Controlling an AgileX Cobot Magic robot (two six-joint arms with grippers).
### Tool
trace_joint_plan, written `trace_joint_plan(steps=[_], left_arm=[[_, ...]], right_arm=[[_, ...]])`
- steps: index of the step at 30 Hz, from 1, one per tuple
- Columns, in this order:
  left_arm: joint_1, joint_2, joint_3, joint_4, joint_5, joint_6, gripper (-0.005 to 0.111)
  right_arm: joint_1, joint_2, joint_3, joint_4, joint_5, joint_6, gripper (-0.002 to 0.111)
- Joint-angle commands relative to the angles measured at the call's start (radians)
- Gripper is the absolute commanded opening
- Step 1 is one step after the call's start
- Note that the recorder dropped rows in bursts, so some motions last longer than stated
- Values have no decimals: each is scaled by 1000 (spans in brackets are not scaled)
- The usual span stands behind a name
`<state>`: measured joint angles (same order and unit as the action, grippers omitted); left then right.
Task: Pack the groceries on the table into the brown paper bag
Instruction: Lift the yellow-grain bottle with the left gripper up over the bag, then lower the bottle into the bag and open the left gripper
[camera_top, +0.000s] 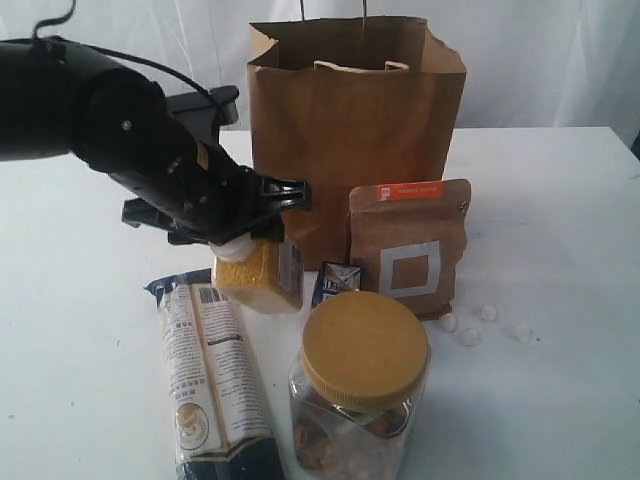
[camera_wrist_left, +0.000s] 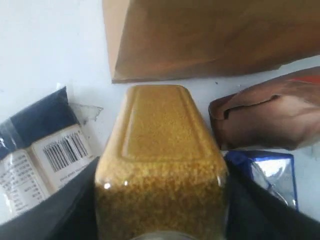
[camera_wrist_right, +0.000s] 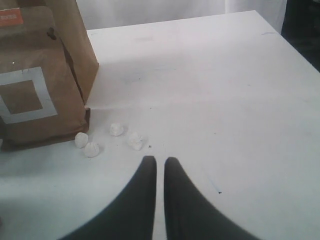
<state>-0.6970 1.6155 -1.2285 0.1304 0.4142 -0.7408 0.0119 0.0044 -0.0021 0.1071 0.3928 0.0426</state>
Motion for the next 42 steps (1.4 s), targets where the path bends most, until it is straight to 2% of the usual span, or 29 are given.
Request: trace_joint_plan(steps=[1, 11, 18, 21, 29, 36, 42], left_arm=[[-2, -120, -7, 2, 46, 158, 0], [-2, -241, -7, -14, 220, 333, 0], [-2, -351, -50, -66, 183, 456, 0], [-2, -372, -139, -66, 142, 522, 0], [-2, -332, -361, -90, 19, 565, 0], [-2, -207, -443, -167, -195, 699, 0], [-2, -80, -480, -179, -281, 795, 0]], right_arm=[[8, -4, 2, -3, 2, -5, 6], [8, -4, 2, -3, 2, -5, 6], [8, -4, 2, -3, 2, -5, 6], [8, -4, 2, -3, 2, -5, 6], [8, -4, 2, -3, 2, -5, 6], [8, -4, 2, -3, 2, -5, 6], [8, -4, 2, -3, 2, -5, 6]])
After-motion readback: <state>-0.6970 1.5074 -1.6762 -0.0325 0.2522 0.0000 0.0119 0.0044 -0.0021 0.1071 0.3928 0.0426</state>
